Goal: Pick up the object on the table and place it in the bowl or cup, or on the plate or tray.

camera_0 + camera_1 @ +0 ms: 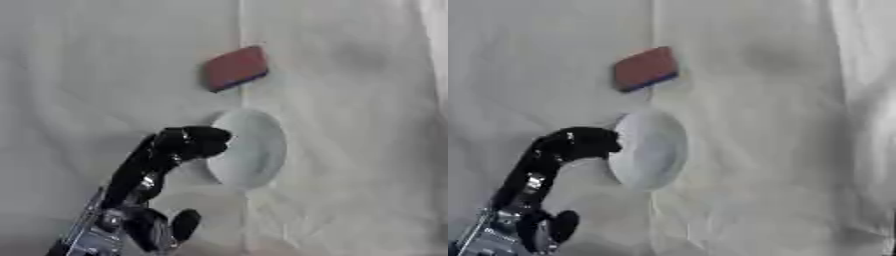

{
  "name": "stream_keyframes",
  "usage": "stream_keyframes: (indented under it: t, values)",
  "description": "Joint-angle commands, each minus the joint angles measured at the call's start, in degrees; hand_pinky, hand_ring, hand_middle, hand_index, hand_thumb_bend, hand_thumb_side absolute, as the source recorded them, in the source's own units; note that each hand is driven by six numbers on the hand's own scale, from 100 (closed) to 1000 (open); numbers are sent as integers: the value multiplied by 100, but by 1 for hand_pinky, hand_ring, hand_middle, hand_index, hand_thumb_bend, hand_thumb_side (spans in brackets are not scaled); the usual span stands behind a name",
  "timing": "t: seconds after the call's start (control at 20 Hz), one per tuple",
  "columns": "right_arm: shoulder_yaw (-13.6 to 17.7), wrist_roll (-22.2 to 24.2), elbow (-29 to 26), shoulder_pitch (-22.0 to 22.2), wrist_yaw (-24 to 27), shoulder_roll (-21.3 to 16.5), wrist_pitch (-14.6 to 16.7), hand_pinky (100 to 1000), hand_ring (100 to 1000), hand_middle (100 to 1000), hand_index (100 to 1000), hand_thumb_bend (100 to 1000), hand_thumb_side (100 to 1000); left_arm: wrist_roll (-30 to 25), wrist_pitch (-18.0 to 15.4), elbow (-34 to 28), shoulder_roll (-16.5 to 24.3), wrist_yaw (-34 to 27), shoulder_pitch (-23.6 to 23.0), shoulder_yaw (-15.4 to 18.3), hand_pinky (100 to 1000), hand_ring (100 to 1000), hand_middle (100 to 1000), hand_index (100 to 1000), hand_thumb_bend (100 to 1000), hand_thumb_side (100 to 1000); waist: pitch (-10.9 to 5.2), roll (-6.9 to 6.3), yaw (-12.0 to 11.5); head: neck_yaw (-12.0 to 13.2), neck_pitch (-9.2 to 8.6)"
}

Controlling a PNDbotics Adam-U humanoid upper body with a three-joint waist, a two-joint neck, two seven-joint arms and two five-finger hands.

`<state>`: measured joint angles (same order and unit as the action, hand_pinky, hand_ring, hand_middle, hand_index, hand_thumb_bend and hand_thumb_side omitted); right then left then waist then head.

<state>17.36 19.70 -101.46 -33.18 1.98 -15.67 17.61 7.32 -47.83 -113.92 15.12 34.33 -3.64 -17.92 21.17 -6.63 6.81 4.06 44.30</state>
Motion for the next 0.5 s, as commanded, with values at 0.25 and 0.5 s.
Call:
stream_keyframes:
  t: [0.25, 0.5]
  values:
    - [32, 28, -135, -20, 33, -93, -36, 681, 753, 946, 995, 100, 580, -12, 14, -67, 10, 26, -50, -40, 401, 657, 787, 900, 139, 937, -159, 10, 5, 30, -18]
    - [14, 51, -148, -32, 31, -78, -49, 681, 753, 946, 995, 100, 581, -41, 10, -67, 102, 59, -50, -53, 403, 660, 790, 901, 146, 924, -168, -2, 27, 0, -18]
